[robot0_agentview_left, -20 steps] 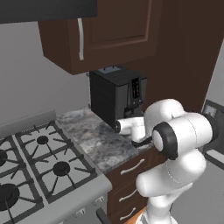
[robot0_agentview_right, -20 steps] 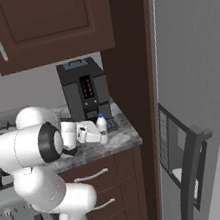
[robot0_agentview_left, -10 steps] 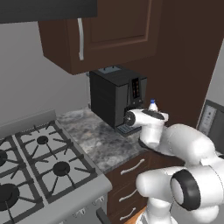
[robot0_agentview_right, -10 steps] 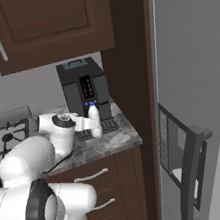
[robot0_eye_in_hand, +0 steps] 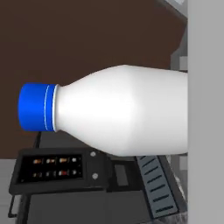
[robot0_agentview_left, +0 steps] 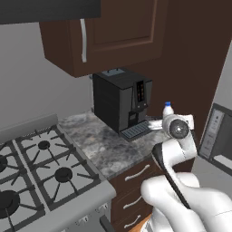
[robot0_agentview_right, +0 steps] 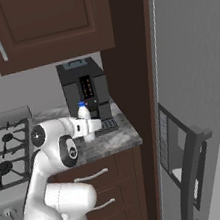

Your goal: Take the bottled waters from the counter and place them in the freezer to freeze. Close the freezer door after placing the bottles.

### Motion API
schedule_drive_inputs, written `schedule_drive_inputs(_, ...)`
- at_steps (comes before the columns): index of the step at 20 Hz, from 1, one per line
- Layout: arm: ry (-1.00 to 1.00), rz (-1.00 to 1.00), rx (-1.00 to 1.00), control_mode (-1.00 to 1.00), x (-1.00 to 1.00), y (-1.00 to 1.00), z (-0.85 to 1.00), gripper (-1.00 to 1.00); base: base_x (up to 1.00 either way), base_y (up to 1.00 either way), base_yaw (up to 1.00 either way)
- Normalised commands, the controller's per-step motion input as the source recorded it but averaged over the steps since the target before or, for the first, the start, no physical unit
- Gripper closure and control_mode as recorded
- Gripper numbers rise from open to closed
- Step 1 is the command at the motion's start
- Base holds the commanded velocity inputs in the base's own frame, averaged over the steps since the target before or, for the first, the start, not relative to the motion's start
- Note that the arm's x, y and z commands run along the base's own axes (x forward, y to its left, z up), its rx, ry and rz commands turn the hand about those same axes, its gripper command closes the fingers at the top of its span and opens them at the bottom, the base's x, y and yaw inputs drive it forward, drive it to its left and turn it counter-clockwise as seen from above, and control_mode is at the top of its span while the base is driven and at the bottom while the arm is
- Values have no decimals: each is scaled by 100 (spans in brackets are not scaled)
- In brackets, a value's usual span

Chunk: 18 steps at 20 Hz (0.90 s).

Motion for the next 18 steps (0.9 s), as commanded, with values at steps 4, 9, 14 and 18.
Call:
schedule_drive_inputs(4,0,21,29,-100,-64,1,74,100,0,0,0)
schedule_drive_inputs(9,4,17,22,-100,-66,2,81,100,0,0,0)
schedule_drive_inputs(14,-16,24,19,-100,-84,0,30,100,0,0,0)
schedule_drive_inputs(18,-7,12,5,-100,-59,11,0,100,0,0,0)
